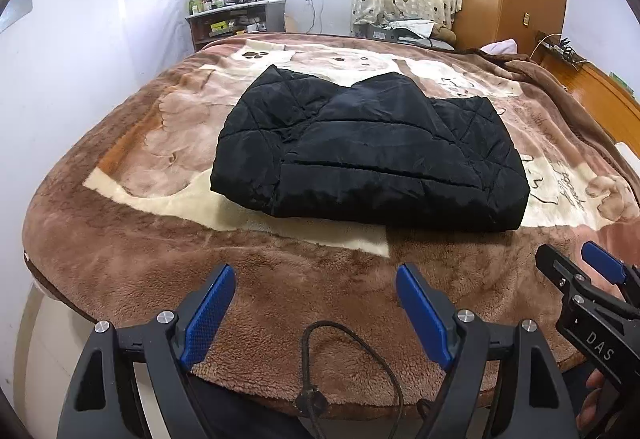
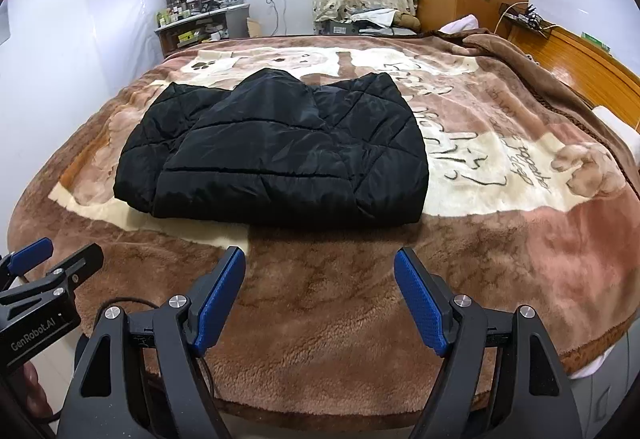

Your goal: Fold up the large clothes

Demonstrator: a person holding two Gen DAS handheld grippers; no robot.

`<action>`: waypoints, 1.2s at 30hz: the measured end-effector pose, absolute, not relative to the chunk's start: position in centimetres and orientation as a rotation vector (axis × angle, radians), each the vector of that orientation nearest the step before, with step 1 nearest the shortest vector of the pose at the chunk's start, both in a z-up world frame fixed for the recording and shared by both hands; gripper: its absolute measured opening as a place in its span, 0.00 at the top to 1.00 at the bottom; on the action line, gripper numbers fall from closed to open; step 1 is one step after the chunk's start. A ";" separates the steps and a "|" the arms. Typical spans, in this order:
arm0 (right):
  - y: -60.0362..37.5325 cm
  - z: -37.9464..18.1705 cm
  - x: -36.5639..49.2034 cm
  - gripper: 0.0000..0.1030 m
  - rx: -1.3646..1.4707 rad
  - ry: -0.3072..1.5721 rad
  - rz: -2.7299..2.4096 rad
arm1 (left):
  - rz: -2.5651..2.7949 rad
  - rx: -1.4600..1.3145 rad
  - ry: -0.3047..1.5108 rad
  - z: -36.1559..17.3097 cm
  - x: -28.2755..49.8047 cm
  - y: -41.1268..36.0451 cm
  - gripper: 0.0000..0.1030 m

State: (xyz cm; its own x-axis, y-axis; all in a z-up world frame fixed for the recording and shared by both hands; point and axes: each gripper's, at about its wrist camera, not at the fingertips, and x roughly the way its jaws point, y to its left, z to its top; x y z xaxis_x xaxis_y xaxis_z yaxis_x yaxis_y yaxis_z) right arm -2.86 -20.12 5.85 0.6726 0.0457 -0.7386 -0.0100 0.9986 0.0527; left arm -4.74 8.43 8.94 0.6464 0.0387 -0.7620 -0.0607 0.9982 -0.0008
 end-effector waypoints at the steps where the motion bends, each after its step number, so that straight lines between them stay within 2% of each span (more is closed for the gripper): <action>1: -20.1 5.8 -2.9 0.26 0.047 0.833 0.031 | 0.061 -0.024 0.866 9.0 -4.7 8.5 0.20; 36: -19.4 5.4 -3.5 0.26 0.051 0.848 0.039 | 0.070 -0.003 0.859 8.7 -5.5 7.7 0.20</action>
State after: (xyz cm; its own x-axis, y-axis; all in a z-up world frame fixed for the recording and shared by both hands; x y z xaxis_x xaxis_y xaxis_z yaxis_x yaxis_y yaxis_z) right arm -3.52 -19.36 5.43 0.6608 0.0549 -0.7486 -0.0141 0.9981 0.0607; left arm -5.50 7.74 8.66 0.6509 0.0609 -0.7568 -0.0630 0.9977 0.0261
